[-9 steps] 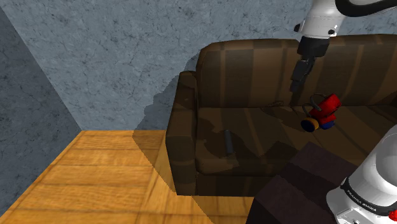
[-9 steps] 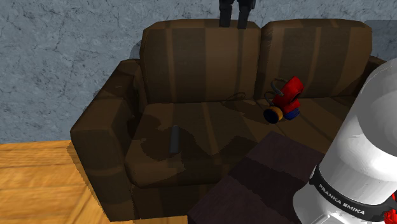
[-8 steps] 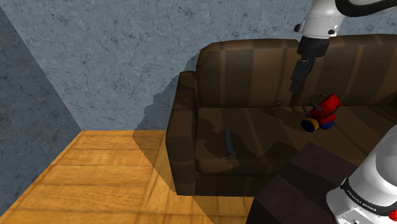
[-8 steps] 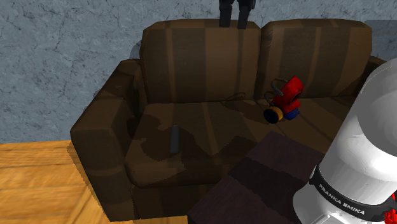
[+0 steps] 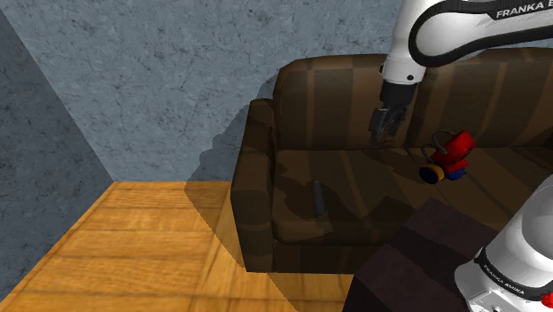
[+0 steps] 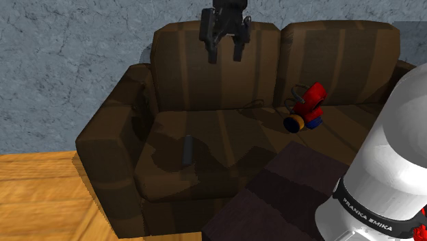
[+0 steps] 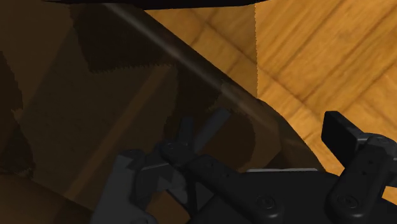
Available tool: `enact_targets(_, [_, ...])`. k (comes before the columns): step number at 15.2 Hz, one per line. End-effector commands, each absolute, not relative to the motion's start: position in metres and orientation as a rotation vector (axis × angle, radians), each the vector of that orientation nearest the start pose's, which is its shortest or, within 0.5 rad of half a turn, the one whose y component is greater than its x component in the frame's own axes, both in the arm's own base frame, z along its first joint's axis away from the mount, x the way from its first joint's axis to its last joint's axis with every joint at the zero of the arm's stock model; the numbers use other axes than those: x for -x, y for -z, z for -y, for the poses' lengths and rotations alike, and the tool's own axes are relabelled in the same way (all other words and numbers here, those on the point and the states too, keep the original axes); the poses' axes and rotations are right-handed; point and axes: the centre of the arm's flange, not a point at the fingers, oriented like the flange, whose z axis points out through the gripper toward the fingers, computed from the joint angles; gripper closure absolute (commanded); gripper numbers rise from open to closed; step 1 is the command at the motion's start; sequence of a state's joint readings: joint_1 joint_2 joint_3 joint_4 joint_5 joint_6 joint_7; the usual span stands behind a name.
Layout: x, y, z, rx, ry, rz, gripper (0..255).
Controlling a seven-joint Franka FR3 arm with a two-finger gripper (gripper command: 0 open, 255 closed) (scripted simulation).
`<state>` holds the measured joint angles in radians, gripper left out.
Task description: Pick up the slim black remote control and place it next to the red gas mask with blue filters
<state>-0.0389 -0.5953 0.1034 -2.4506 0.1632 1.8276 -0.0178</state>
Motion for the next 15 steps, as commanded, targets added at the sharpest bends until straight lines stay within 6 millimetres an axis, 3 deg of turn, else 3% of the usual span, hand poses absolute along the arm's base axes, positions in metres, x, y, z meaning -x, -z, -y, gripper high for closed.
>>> enact_targets(1, [-0.383,-0.479,-0.043,3.041,-0.059,-0.037,0])
enact_targets(15, [-0.493,-0.324,-0.049,2.991,-0.164,-0.487,0])
